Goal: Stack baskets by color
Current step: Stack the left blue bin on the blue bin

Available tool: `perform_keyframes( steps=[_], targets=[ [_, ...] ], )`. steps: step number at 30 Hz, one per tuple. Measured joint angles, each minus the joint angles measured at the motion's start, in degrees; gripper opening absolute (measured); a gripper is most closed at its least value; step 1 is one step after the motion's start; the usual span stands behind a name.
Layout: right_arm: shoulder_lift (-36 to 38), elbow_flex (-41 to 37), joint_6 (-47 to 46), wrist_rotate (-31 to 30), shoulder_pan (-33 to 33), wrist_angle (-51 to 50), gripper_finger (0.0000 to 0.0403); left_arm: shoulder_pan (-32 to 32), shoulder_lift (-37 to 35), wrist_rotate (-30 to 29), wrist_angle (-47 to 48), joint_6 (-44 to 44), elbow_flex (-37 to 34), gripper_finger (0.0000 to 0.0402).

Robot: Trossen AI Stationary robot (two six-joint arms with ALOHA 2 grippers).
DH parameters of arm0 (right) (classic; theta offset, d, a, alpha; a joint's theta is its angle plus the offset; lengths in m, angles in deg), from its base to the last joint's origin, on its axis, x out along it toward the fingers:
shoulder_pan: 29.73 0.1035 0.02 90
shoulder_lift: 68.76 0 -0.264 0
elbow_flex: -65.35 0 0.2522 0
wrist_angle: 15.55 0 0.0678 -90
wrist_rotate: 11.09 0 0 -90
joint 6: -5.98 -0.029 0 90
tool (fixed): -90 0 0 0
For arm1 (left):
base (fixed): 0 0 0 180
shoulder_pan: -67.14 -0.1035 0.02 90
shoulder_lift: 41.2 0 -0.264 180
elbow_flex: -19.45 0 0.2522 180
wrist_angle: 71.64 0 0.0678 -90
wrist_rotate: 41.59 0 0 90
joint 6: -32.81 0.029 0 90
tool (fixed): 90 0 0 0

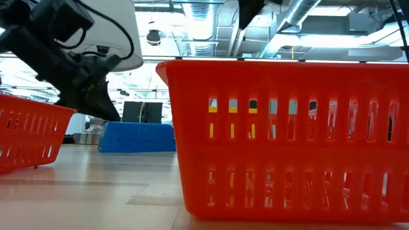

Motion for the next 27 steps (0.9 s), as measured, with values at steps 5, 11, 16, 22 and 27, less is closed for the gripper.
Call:
perform_keyframes(
  steps=[5,11,16,22,27],
  targets=[
    [0.14,-5.20,-0.72,0.23,0.01,2.02,0.0012,1.07,-7.16,-1.20,6.00,8.94,4.24,0.0000],
    [0.17,-5.95,-0.70,0.35,-0.11,2.77,0.0012,5.92,-6.25,-2.44,13.68,5.92,4.21,0.0000],
    [0.17,-5.96,-0.68,0.41,-0.61,2.66,0.0012,7.65,-2.42,-4.97,13.35,2.39,3.10,0.0000],
    [0.19,-5.96,-0.70,0.75,-0.71,2.64,0.0012,8.04,0.72,-5.51,11.19,-0.48,1.27,0.0000],
    [0.19,-5.96,-0.70,1.07,-0.69,2.52,0.0012,8.09,2.84,-4.02,8.40,-0.34,0.66,0.0000]
  ],
)
